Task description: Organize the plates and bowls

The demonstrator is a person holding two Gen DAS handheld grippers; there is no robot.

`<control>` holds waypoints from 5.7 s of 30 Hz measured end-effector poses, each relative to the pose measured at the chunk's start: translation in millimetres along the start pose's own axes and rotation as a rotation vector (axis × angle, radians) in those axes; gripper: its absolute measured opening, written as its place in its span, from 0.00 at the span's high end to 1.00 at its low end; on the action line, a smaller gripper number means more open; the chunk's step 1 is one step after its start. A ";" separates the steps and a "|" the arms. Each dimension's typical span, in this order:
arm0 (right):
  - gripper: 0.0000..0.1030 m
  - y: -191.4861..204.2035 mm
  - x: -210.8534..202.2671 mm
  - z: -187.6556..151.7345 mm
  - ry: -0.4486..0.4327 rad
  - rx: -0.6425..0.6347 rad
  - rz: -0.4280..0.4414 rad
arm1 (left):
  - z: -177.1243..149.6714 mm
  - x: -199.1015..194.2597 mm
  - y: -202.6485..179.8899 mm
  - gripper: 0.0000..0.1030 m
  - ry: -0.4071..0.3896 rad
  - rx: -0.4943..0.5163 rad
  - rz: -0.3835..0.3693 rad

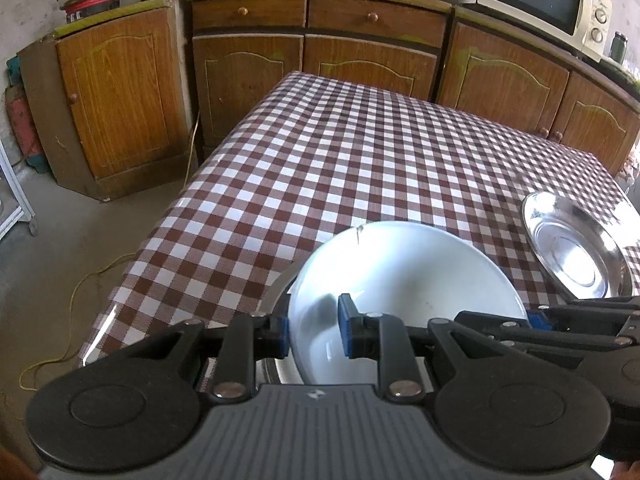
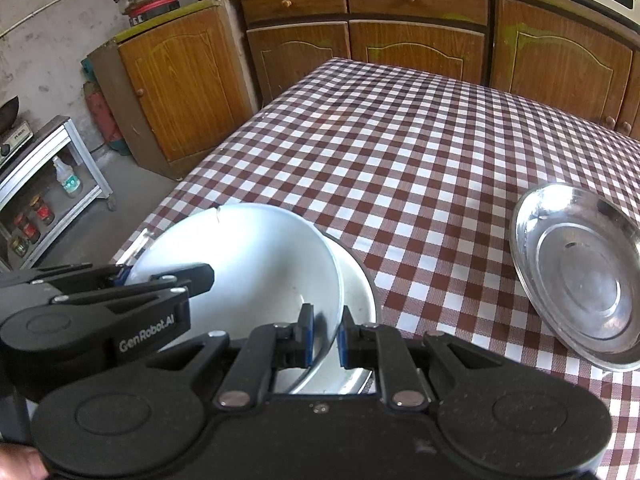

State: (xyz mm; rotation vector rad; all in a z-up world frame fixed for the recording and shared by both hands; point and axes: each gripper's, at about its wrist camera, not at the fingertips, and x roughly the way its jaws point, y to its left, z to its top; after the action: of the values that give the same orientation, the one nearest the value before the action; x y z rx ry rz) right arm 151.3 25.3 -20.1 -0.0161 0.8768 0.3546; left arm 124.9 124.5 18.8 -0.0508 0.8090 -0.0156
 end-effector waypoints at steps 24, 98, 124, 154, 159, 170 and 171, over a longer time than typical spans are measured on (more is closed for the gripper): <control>0.67 -8.8 -18.3 -0.9 -0.062 -0.032 -0.034 | -2.3 -10.8 2.8 0.77 -0.038 -0.011 -0.005; 0.52 -34.4 7.7 -7.6 -0.017 0.116 0.083 | -5.3 17.2 20.1 0.40 0.006 -0.107 -0.104; 0.51 -19.5 -43.9 5.9 -0.117 0.095 0.094 | 15.2 -28.7 12.3 0.40 -0.086 -0.068 -0.086; 0.51 -37.7 -75.4 6.6 -0.154 0.127 0.069 | 26.5 -38.3 -10.7 0.40 -0.105 -0.022 -0.114; 0.51 -39.7 -79.4 7.3 -0.159 0.132 0.064 | 28.3 -38.9 -15.7 0.40 -0.108 -0.016 -0.118; 0.51 -53.0 -87.4 5.7 -0.168 0.146 0.044 | 29.9 -38.4 -28.9 0.40 -0.109 0.001 -0.138; 0.51 -54.0 -88.3 6.0 -0.170 0.148 0.042 | 30.2 -38.3 -30.5 0.40 -0.109 0.003 -0.141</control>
State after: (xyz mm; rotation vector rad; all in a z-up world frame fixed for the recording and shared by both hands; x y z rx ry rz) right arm 120.9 -50.9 43.3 0.1675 0.7342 0.3244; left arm 120.5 96.5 68.9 -0.1052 0.6954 -0.1455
